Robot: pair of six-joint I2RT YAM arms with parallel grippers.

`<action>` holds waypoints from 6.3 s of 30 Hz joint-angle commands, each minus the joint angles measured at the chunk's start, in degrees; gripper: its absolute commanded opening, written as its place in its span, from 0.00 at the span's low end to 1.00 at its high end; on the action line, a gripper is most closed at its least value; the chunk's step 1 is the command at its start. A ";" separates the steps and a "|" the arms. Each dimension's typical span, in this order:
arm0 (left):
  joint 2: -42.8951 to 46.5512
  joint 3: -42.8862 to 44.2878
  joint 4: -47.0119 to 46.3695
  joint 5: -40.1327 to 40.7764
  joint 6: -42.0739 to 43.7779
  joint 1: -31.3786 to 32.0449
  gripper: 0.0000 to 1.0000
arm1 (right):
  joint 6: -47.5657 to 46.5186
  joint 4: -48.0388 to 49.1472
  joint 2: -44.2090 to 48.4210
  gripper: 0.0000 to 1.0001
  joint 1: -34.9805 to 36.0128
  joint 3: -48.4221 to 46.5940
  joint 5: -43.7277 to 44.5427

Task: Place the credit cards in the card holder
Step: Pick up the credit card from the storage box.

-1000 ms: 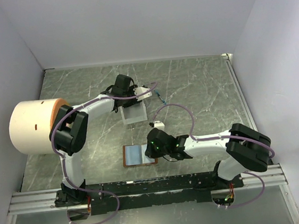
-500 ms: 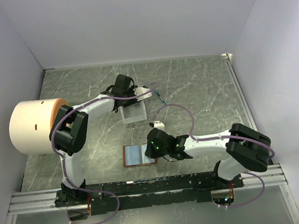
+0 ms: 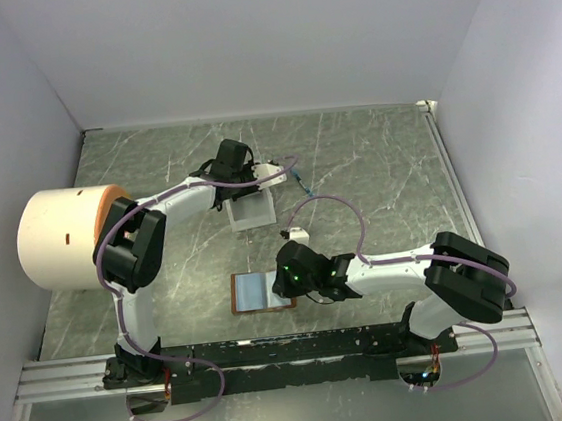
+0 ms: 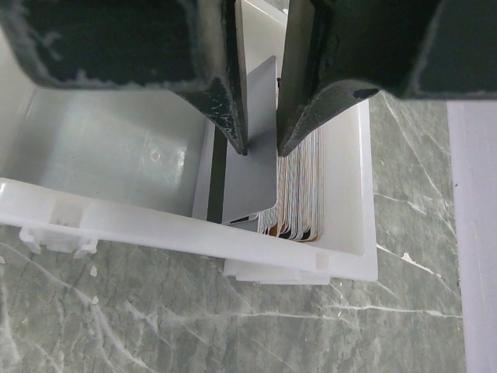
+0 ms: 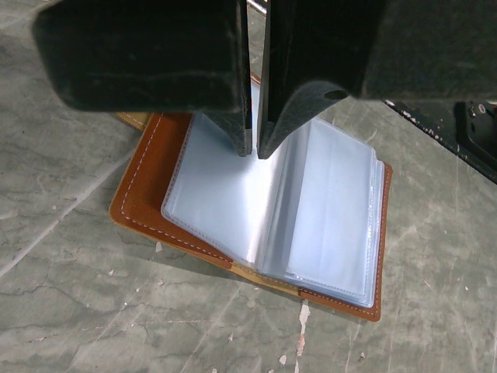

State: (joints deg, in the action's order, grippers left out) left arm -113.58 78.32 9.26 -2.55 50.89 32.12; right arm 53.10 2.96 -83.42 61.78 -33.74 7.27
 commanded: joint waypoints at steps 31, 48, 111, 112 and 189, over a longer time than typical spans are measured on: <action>0.74 8.37 8.81 1.46 0.13 1.43 0.07 | -0.06 1.16 1.56 0.08 0.01 1.39 0.55; 6.26 7.99 6.05 -4.01 -13.80 0.53 0.07 | 0.58 2.40 2.30 0.08 0.02 2.91 0.64; 62.84 -55.66 -21.31 -51.59 -107.90 -14.28 0.07 | 12.37 29.64 24.78 0.46 -2.09 14.49 -7.03; 63.42 -56.53 -22.98 -51.73 -109.20 -14.28 0.07 | 13.17 29.91 24.87 0.49 -2.10 14.44 -6.88; 65.48 -52.31 -3.04 -44.07 -94.17 -14.28 0.07 | 4.48 6.11 19.26 0.00 -3.02 10.15 -3.20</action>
State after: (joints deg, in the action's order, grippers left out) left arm -48.34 30.35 11.40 -46.92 -39.46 18.13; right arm 61.06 14.66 -63.18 58.94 -21.10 -0.08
